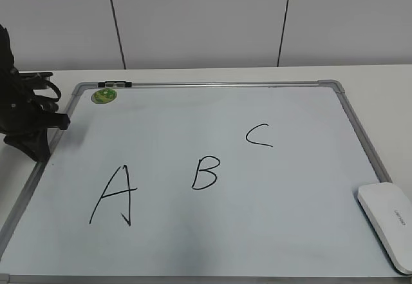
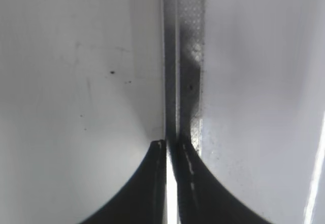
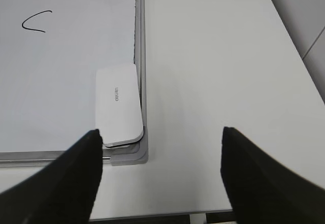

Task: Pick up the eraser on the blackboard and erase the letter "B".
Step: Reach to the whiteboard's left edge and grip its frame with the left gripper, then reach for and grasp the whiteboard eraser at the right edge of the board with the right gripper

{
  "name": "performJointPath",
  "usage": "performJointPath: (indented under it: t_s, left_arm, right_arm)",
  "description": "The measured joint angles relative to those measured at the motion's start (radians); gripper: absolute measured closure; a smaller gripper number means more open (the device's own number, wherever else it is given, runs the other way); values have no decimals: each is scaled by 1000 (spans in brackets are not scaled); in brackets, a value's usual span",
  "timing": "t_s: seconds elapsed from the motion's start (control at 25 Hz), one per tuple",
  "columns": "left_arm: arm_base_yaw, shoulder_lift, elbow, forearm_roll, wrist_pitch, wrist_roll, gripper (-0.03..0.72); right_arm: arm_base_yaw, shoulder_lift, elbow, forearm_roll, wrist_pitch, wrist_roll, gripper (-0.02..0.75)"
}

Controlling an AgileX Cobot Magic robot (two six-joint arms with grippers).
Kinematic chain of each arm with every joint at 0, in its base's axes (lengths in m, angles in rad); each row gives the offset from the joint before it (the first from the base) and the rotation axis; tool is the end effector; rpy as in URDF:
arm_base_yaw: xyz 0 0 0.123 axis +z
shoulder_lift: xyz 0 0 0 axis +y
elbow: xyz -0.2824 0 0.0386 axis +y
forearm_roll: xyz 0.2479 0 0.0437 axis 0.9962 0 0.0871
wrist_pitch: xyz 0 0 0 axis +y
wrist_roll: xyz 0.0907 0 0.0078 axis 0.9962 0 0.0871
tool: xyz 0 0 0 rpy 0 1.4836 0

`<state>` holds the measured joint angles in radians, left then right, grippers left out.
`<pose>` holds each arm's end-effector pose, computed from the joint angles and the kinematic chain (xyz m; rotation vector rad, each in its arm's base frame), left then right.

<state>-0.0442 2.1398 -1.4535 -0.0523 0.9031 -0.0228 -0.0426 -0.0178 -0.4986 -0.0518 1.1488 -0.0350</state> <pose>0.4097 -0.0219 0.1261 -0.0147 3.0737 -0.0683 -0.0115 -0.0038 0.2697 0.0138 2.1167 -0.1089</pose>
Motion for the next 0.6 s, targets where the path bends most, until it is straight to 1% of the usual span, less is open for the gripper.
performJointPath:
  t_s: [0.16, 0.28, 0.48, 0.6]
  left_arm:
    - [0, 0, 0, -1, 0, 0, 666]
    - [0, 0, 0, -5, 0, 0, 666]
    - [0, 0, 0, -6, 0, 0, 666]
    - [0, 0, 0, -6, 0, 0, 666]
  right_arm:
    - [0, 0, 0, 7, 0, 0, 200]
    - [0, 50, 0, 29, 0, 0, 200]
    - [0, 256, 0, 43, -12, 0, 200]
    - [0, 425, 0, 45, -25, -2, 200]
